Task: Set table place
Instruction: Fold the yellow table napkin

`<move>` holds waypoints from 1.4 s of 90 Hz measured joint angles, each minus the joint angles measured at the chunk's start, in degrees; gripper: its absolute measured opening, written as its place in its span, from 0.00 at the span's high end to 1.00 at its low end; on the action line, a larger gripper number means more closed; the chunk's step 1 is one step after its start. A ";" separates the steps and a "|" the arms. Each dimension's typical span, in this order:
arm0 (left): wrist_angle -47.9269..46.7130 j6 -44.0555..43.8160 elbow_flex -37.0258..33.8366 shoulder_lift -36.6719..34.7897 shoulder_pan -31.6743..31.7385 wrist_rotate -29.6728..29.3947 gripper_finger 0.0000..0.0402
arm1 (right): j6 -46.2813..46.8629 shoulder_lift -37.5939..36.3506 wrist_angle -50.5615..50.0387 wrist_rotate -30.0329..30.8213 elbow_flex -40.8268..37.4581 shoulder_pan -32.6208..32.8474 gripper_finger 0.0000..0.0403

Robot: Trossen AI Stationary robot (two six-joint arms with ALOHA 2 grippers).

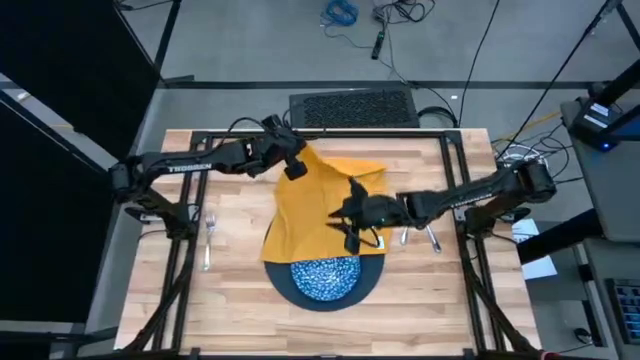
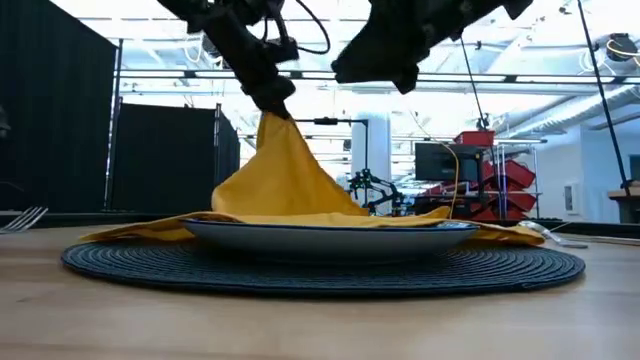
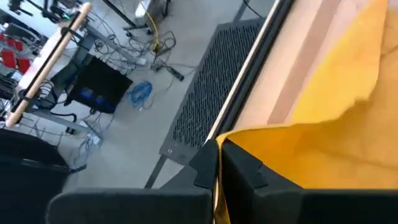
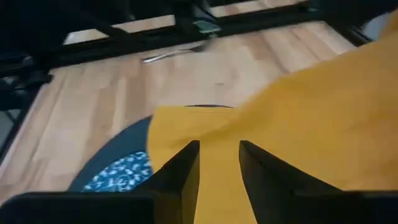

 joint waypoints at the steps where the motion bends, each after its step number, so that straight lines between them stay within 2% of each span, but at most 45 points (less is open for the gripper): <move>1: -0.66 -0.02 0.45 0.00 -0.01 0.00 1.00 | 0.00 0.38 0.37 0.01 0.00 0.07 0.75; 12: -7.40 -2.48 4.27 -0.85 -0.04 0.00 1.00 | 0.46 3.75 -1.01 2.14 0.00 0.29 0.75; 27: -11.51 -5.20 5.58 -2.04 0.39 0.01 1.00 | 6.71 3.81 -18.37 13.25 -0.02 0.28 0.77; 40: -16.09 -6.57 4.95 -1.95 1.76 0.04 1.00 | 15.57 3.08 -30.87 19.53 -0.02 0.22 0.79; 53: -16.06 -7.02 4.12 -1.90 3.18 0.04 1.00 | 28.18 3.10 -40.86 21.22 -0.02 -1.04 0.79; 67: -15.58 -7.02 4.12 -1.90 5.17 0.04 1.00 | 41.12 3.10 -48.33 19.65 -0.99 -2.08 0.79; 79: -16.08 -7.09 4.12 -1.90 7.68 0.02 1.00 | 41.77 3.10 -46.07 19.34 -2.94 -1.60 0.79; 90: -16.10 -7.06 4.12 -1.90 9.97 0.04 1.00 | 40.62 3.10 -39.61 19.57 -4.56 -1.60 0.79; 98: -15.40 -7.05 4.12 -1.90 11.29 0.60 1.00 | 34.31 3.10 -30.23 19.04 -4.61 -1.64 0.79; 111: -15.40 -7.05 4.12 -1.90 12.86 1.47 1.00 | 23.46 3.10 -15.59 12.39 -4.61 -2.08 0.79; 126: -15.45 -7.05 4.12 -1.90 13.07 1.46 1.00 | 19.48 3.10 -11.41 10.40 -4.61 -3.26 0.79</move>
